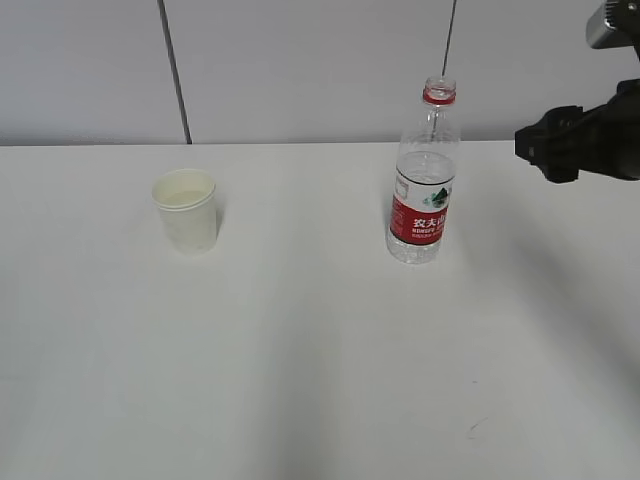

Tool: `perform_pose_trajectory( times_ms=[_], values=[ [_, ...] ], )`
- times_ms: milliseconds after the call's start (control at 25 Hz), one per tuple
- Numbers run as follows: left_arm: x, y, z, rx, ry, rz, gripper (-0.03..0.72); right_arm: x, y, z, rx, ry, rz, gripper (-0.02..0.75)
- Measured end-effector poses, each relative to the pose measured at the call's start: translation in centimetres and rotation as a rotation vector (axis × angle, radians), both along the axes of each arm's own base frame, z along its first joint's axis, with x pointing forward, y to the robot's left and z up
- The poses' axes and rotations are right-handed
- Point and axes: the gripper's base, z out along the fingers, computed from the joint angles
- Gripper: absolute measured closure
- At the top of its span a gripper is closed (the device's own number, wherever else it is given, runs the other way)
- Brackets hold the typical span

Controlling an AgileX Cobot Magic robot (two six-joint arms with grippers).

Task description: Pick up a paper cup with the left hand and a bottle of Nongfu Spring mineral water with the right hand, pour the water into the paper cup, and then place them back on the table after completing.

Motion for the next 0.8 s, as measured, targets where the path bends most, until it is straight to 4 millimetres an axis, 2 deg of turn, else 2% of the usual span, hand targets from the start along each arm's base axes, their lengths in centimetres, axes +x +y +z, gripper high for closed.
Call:
perform_pose_trajectory(
  times_ms=[800],
  values=[
    [0.0, -0.01, 0.0, -0.001, 0.0, -0.001, 0.437, 0.03, -0.71, -0.07, -0.074, 0.002, -0.049, 0.204]
  ],
)
